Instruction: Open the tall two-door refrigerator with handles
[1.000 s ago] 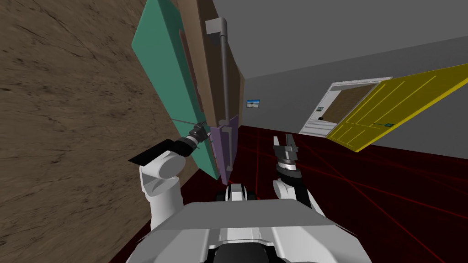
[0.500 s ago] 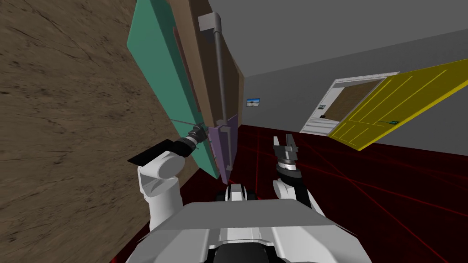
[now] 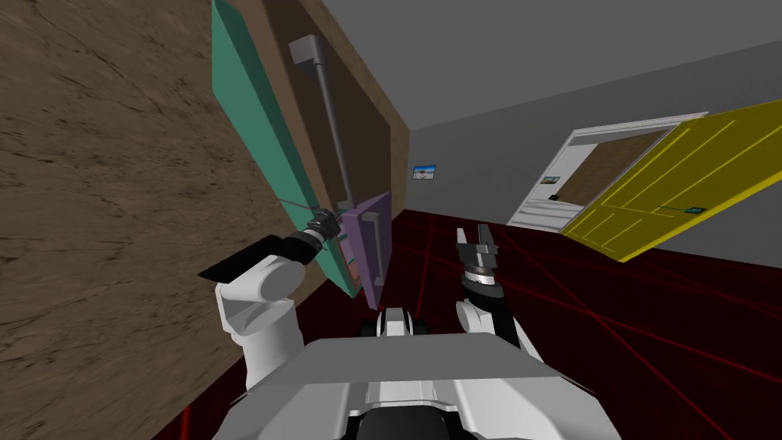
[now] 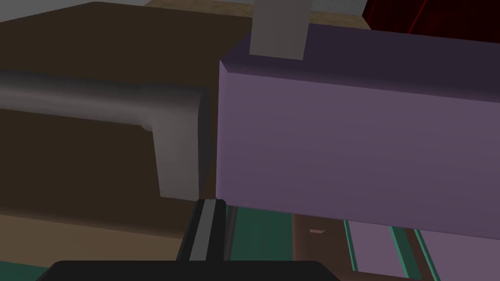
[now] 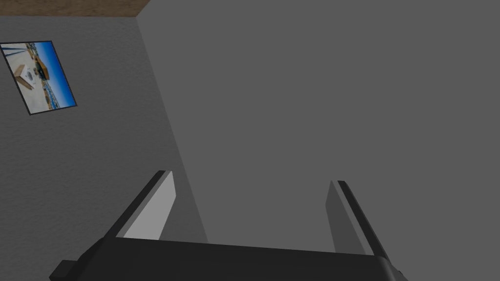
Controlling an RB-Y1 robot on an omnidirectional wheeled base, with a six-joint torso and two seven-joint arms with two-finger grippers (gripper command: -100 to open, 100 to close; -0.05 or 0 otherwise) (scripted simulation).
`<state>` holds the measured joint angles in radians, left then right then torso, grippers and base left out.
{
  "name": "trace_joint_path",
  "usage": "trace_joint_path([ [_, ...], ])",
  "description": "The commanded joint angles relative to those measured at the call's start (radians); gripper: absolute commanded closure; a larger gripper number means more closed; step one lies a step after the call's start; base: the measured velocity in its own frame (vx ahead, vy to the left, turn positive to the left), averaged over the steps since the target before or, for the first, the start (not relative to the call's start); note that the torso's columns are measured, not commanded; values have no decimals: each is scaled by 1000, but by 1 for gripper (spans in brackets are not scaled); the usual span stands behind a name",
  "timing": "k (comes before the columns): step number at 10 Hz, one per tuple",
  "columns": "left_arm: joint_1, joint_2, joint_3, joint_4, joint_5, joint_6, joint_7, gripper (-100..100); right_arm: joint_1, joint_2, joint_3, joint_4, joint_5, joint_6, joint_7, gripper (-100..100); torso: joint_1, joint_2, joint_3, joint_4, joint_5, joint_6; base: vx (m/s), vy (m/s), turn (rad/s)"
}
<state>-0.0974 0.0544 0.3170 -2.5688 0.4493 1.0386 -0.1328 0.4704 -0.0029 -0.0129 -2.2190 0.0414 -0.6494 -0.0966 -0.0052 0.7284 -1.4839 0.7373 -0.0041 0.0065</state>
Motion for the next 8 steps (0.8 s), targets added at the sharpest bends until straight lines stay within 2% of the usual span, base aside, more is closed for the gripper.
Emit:
trace_joint_path([
  [1, -3, -11, 25, -16, -30, 0, 7, 100, 0, 0, 0, 0, 0, 0, 0, 0, 1, -1, -1, 0, 0, -1, 22, -331, 104],
  [3, 2, -21, 50, -31, -59, 5, 13, 100, 0, 0, 0, 0, 0, 0, 0, 0, -5, -2, -2, 0, -2, 0, 33, -391, 141],
  [4, 2, -21, 50, -31, -59, 5, 13, 100, 0, 0, 0, 0, 0, 0, 0, 0, -6, -1, -1, 0, -2, 1, -34, -269, 54],
  [6, 6, -31, 74, -47, -88, 9, 19, 100, 0, 0, 0, 0, 0, 0, 0, 0, 5, 4, 3, 1, 2, -2, -52, -263, 46],
  [7, 7, -27, 68, -40, -78, 9, 16, 100, 0, 0, 0, 0, 0, 0, 0, 0, 3, 5, 5, 0, 3, -5, 6, -154, 34],
  [8, 1, -3, 73, -4, -75, 14, 18, -100, 0, 0, 0, 0, 0, 0, 0, 0, 12, 7, 6, 0, 5, -6, 3, -25, -9],
])
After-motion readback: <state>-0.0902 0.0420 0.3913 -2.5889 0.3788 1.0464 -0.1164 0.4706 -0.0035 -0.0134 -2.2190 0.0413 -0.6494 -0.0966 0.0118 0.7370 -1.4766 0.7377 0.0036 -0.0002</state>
